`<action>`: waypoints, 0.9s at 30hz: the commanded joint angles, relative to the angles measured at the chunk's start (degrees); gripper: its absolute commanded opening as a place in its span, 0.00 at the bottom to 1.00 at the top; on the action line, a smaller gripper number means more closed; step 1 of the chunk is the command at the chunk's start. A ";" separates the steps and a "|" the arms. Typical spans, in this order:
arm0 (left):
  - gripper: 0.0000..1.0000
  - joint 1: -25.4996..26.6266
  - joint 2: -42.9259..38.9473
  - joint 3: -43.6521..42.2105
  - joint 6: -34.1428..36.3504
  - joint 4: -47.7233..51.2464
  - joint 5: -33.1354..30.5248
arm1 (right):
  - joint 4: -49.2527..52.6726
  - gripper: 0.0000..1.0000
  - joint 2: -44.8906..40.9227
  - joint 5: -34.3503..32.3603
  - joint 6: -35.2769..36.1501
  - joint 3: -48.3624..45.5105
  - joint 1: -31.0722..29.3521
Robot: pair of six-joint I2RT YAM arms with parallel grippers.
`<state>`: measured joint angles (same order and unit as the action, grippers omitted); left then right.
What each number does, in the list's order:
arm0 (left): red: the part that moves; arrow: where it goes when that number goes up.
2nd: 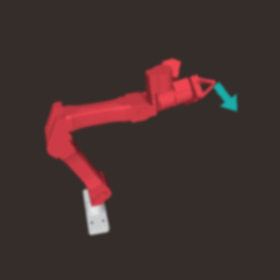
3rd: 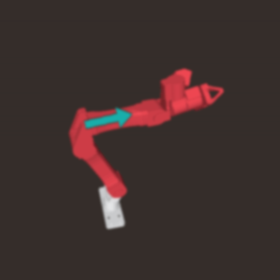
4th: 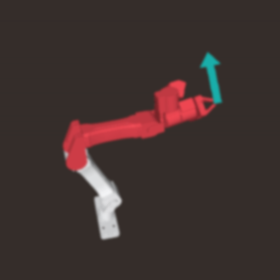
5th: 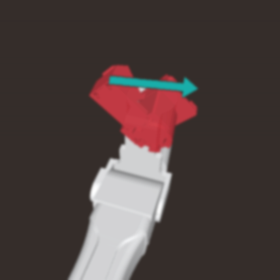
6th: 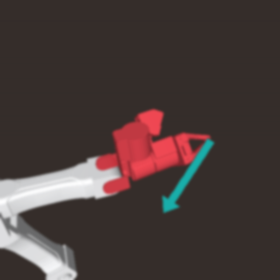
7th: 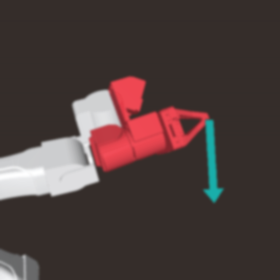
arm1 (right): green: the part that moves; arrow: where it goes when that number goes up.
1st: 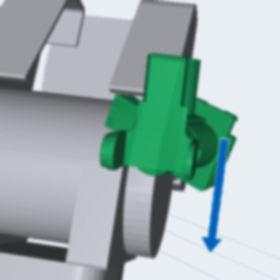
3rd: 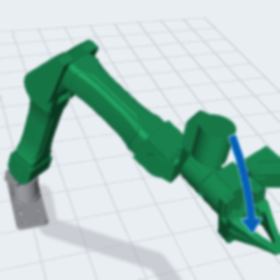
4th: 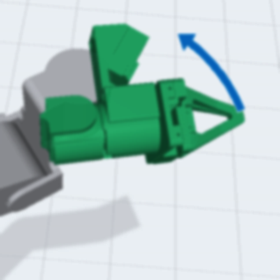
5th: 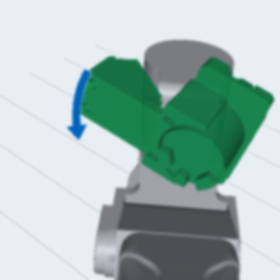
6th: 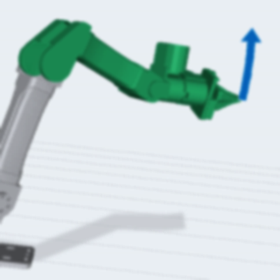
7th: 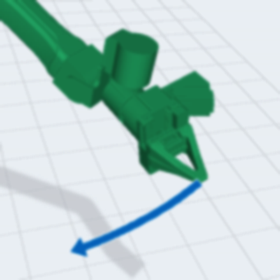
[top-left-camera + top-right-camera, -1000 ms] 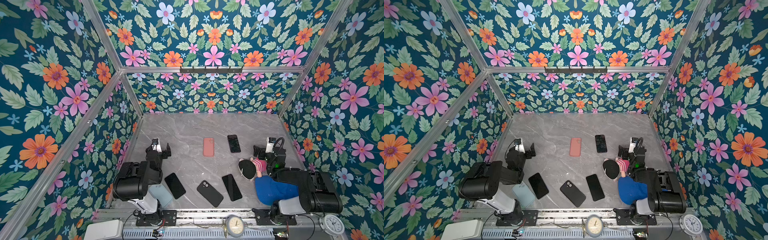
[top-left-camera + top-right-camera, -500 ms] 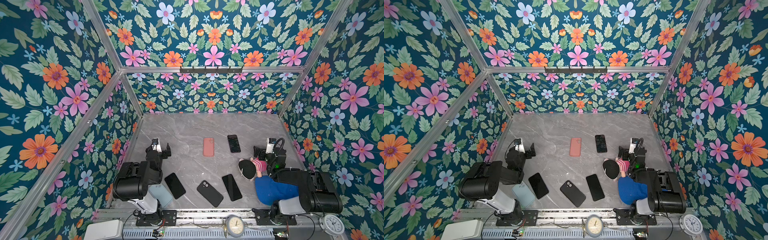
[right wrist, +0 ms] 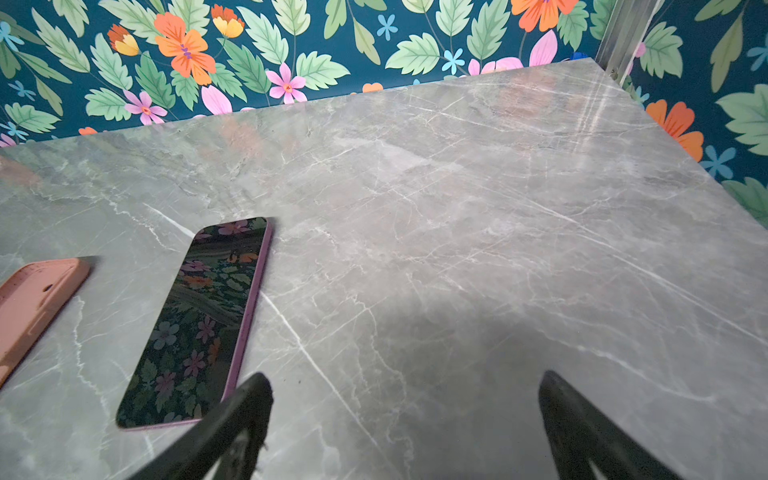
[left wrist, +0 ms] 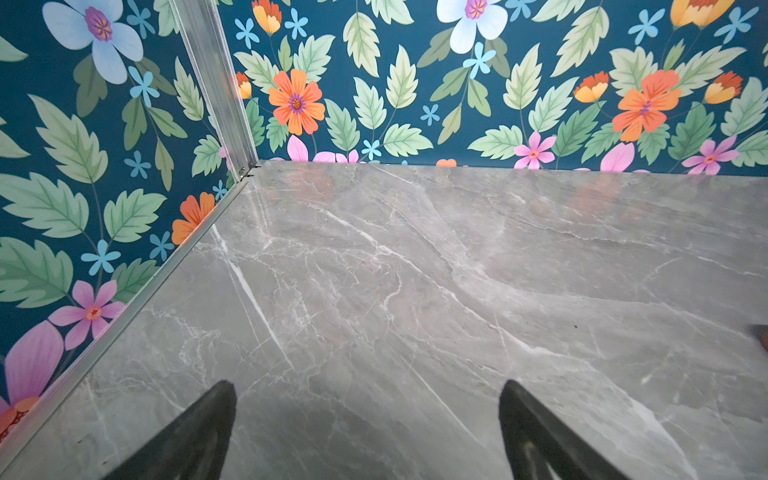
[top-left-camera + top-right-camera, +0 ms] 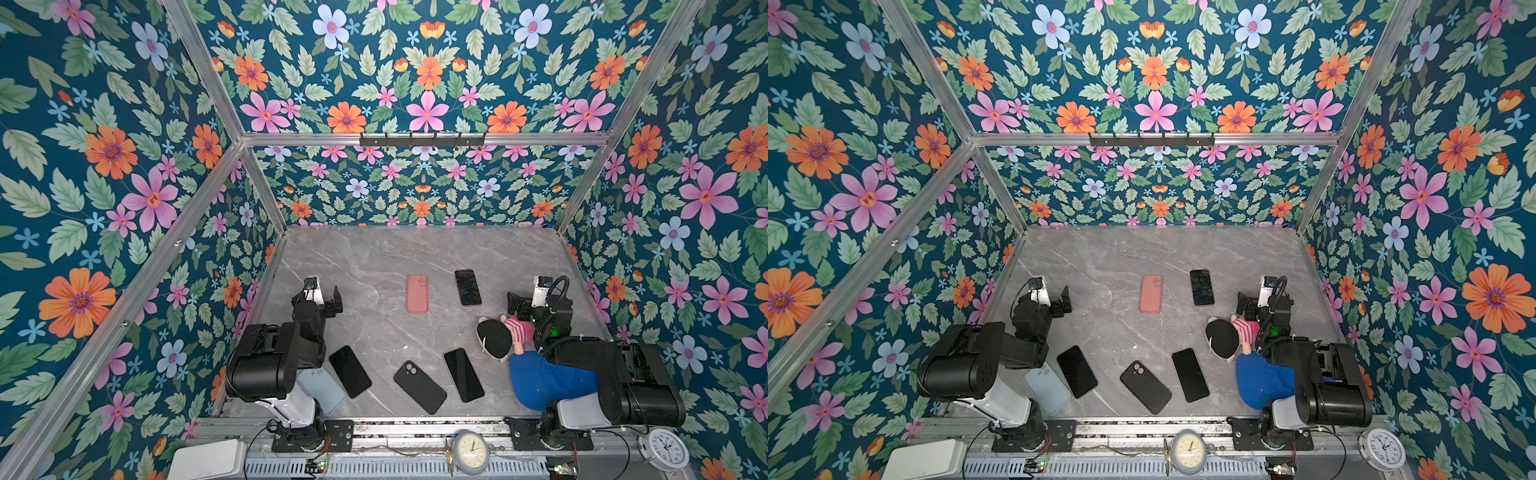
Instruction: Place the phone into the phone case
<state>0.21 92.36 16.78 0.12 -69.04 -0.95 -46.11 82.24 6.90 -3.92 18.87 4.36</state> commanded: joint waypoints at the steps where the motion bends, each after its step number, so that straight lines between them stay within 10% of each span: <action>1: 1.00 0.36 -0.17 -0.18 0.12 -1.64 -2.40 | -2.18 0.99 -0.15 0.05 0.51 -0.15 0.03; 12: 1.00 0.73 -0.93 -0.03 -0.74 -1.22 -7.07 | -0.20 0.99 -2.02 -4.28 0.15 0.93 -1.09; 15: 1.00 0.93 -7.48 4.68 -2.96 14.05 -12.60 | 21.45 0.99 -11.37 -9.02 0.50 8.98 -4.51; 27: 1.00 7.49 -8.63 26.81 -11.29 49.00 -7.97 | 48.36 0.99 -10.65 -2.85 -15.50 26.34 -10.12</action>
<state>5.23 82.96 40.86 -7.60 -32.32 -9.02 -7.92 71.92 1.06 -14.61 42.92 -3.14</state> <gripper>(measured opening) 0.998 0.993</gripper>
